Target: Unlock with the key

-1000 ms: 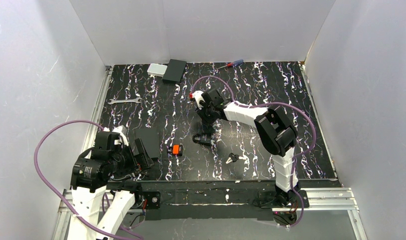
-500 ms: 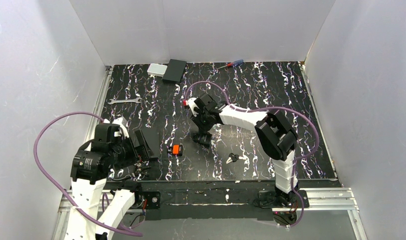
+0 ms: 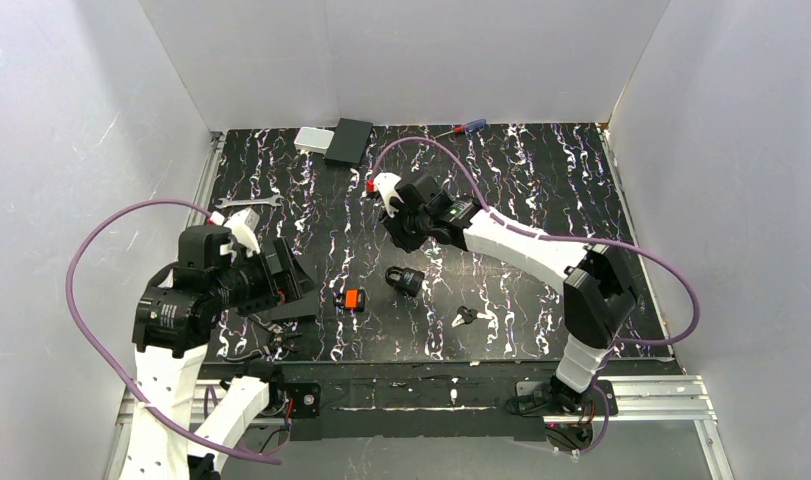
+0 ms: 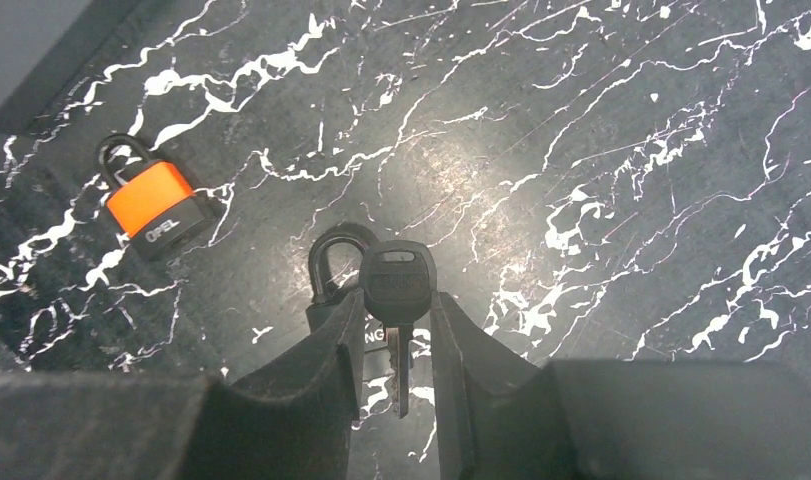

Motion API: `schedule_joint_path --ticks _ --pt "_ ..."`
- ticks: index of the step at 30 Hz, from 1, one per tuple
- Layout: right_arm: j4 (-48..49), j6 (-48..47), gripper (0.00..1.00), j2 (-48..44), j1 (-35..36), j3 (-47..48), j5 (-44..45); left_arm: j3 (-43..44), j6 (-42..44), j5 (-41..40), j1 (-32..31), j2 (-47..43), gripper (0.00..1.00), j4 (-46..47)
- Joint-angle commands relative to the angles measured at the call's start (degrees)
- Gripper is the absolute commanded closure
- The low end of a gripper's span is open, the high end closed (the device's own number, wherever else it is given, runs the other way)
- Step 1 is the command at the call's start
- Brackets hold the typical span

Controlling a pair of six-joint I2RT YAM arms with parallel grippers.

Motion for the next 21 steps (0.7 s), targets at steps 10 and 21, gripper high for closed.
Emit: schedule_joint_path --ticks 10,21 --pt "6.6 4.4 0.81 -19.9 3.5 -4.7 -10.3 10.6 -2.8 22.9 -0.3 8.7 0.16 7.5" --pt "11.5 8.3 0.79 -31.3 7.3 -6.5 -18.3 14.8 -10.2 38.8 -0.8 14.4 0.31 13.5"
